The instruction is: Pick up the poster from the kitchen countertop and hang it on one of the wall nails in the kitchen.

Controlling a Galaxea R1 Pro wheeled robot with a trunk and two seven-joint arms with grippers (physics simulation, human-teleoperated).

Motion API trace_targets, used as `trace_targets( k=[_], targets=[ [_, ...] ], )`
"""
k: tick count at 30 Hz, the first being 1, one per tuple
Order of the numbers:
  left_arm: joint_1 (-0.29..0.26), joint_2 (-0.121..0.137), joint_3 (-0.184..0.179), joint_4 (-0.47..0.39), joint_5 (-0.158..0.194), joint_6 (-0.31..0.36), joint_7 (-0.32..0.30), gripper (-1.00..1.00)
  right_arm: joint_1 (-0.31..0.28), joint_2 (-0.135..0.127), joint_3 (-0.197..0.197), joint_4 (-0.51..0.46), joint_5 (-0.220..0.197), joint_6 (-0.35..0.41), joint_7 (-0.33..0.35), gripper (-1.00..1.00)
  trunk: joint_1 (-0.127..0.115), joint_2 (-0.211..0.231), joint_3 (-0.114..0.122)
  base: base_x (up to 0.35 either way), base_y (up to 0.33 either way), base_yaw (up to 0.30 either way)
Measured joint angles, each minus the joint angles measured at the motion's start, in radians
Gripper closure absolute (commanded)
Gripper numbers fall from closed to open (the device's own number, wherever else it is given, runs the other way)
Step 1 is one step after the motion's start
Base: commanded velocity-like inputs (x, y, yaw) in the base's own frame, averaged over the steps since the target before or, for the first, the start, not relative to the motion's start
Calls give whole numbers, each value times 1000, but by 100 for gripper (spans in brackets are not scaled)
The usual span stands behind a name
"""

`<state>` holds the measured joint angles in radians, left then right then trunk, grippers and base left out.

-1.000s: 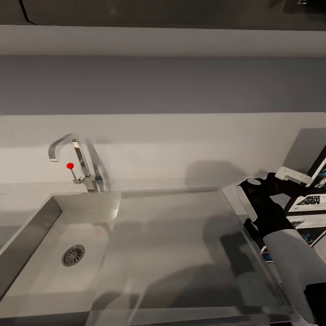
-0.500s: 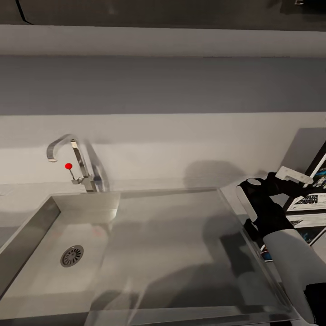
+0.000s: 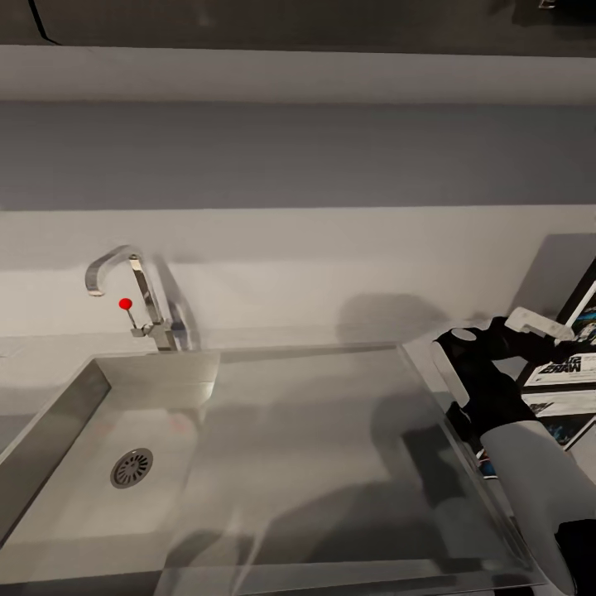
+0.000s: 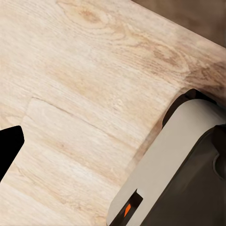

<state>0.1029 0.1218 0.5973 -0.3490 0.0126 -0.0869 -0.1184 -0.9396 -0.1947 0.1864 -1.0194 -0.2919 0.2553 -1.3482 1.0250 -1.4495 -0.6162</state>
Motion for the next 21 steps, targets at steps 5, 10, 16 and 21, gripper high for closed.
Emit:
trace_targets(
  k=[5, 10, 16, 21],
  targets=[
    [0, 0, 0, 0, 0, 0, 0, -100, 1, 2, 1, 0, 0, 1, -9, -100, 0, 0, 0, 0, 0, 0],
    [0, 0, 0, 0, 0, 0, 0, -100, 2, 1, 0, 0, 0, 1, -11, -100, 0, 0, 0, 0, 0, 0],
    [0, 0, 0, 0, 0, 0, 0, -100, 2, 2, 1, 1, 0, 0, -11, -100, 0, 0, 0, 0, 0, 0],
    [0, 0, 0, 0, 0, 0, 0, -100, 3, 5, 1, 0, 0, 0, -12, -100, 0, 0, 0, 0, 0, 0]
  ],
)
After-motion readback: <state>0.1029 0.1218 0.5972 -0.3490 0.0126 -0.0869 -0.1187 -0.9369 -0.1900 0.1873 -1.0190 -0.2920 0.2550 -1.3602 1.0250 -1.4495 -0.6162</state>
